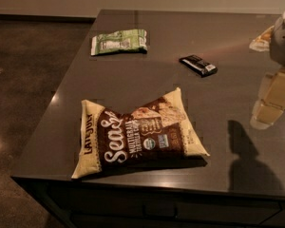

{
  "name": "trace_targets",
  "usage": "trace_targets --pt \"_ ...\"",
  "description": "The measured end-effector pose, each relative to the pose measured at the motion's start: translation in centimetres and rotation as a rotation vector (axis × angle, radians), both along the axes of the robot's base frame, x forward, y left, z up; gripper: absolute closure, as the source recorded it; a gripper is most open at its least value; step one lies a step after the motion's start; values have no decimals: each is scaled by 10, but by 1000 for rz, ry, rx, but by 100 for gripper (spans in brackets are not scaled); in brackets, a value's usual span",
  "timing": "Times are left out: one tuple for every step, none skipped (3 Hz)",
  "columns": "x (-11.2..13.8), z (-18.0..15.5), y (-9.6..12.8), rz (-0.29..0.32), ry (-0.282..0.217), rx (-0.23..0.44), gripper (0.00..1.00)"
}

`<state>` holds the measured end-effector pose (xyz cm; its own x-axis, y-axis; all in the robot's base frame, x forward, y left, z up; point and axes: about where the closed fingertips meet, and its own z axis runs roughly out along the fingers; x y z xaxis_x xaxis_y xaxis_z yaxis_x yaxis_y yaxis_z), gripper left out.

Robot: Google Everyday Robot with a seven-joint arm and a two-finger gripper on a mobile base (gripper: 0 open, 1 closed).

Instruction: Move brown chip bag near rxbar chocolate

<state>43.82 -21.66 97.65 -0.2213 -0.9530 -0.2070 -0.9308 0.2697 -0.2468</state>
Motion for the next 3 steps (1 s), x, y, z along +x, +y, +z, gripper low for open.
trace_targets --pt "0 0 0 0 0 0 0" --pt "2 0 5 15 0 -2 0" --pt "7 -8 28 71 17 11 0"
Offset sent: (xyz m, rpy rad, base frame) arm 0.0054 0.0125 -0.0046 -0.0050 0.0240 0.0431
